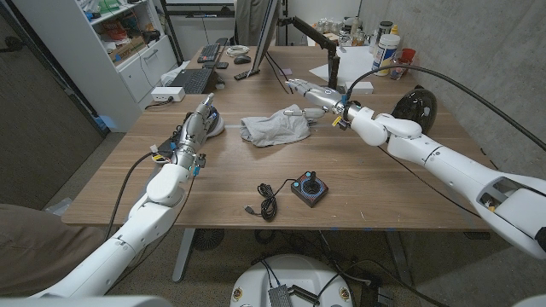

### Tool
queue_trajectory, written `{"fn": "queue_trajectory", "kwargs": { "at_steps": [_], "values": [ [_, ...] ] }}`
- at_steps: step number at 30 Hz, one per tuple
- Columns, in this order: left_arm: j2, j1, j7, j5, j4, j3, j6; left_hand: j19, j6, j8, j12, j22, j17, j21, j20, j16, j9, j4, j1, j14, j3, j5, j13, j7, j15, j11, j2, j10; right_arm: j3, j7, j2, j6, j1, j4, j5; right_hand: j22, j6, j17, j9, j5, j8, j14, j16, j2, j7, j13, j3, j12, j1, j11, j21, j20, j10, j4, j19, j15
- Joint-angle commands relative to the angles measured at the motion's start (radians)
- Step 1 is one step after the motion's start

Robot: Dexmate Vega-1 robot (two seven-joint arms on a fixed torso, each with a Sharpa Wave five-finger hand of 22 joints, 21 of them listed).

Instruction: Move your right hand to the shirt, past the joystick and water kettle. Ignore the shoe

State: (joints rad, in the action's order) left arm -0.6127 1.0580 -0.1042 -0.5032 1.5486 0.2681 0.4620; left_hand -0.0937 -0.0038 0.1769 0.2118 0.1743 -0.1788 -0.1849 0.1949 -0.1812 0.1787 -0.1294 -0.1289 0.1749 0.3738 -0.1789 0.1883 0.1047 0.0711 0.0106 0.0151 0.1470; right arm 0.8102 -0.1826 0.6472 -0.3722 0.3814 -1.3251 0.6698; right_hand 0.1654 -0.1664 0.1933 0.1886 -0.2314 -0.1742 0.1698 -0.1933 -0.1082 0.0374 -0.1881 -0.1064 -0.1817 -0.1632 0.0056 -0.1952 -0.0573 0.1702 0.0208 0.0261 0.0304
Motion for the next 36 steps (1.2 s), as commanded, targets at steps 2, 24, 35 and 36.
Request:
{"fn": "queue_trajectory", "kwargs": {
  "at_steps": [2, 24, 35, 36],
  "values": [
    [0.004, 0.009, -0.011, -0.001, 0.007, -0.009, 0.007, -0.005, -0.013, -0.004, 0.005, 0.001, -0.002, -0.005, 0.004, -0.003, 0.002, -0.006, -0.013, 0.017, 0.002, -0.001, 0.005, 0.007, -0.005, -0.001, -0.001, -0.006, 0.021, 0.003, -0.019, -0.004, -0.025, 0.022, 0.016, 0.003, -0.052, 0.003, 0.004, 0.0, -0.002, 0.081, 0.001, 0.003, 0.001, -0.004, 0.007, -0.005, 0.006, -0.006, 0.004, -0.005, 0.025, 0.0, 0.005, -0.001],
    [0.007, 0.025, -0.029, -0.002, 0.012, -0.029, 0.015, -0.003, -0.02, 0.001, 0.003, 0.001, -0.002, -0.006, 0.0, -0.001, 0.001, -0.007, -0.016, 0.026, 0.004, -0.001, 0.005, 0.003, -0.006, -0.001, 0.001, -0.005, 0.084, -0.004, -0.082, -0.019, -0.099, 0.134, 0.027, 0.003, -0.059, 0.002, 0.004, -0.004, -0.007, 0.09, 0.002, 0.011, -0.002, -0.004, 0.008, -0.004, 0.004, -0.006, 0.007, -0.005, 0.039, 0.0, 0.009, -0.003],
    [0.009, 0.025, -0.028, -0.004, 0.008, -0.031, 0.015, -0.003, -0.02, 0.003, 0.004, 0.001, -0.002, -0.007, 0.0, -0.002, 0.001, -0.008, -0.018, 0.027, 0.004, -0.001, 0.005, 0.003, -0.006, 0.001, 0.001, -0.007, 0.119, -0.019, -0.105, -0.044, -0.131, 0.183, 0.038, 0.003, -0.059, 0.002, 0.004, -0.006, -0.011, 0.101, 0.005, 0.015, 0.004, -0.004, 0.008, -0.003, 0.002, -0.008, 0.009, -0.005, 0.051, -0.001, 0.015, 0.002],
    [0.009, 0.025, -0.028, -0.004, 0.007, -0.031, 0.016, -0.003, -0.02, 0.003, 0.003, 0.001, -0.002, -0.007, 0.0, -0.002, 0.001, -0.008, -0.018, 0.026, 0.004, -0.001, 0.005, 0.003, -0.006, 0.001, 0.001, -0.005, 0.12, -0.019, -0.105, -0.045, -0.132, 0.184, 0.038, 0.003, -0.054, 0.002, 0.004, -0.006, -0.014, 0.104, 0.005, 0.016, 0.006, -0.005, 0.008, -0.001, 0.002, -0.009, 0.01, -0.005, 0.057, -0.001, 0.016, 0.003]
  ]
}}
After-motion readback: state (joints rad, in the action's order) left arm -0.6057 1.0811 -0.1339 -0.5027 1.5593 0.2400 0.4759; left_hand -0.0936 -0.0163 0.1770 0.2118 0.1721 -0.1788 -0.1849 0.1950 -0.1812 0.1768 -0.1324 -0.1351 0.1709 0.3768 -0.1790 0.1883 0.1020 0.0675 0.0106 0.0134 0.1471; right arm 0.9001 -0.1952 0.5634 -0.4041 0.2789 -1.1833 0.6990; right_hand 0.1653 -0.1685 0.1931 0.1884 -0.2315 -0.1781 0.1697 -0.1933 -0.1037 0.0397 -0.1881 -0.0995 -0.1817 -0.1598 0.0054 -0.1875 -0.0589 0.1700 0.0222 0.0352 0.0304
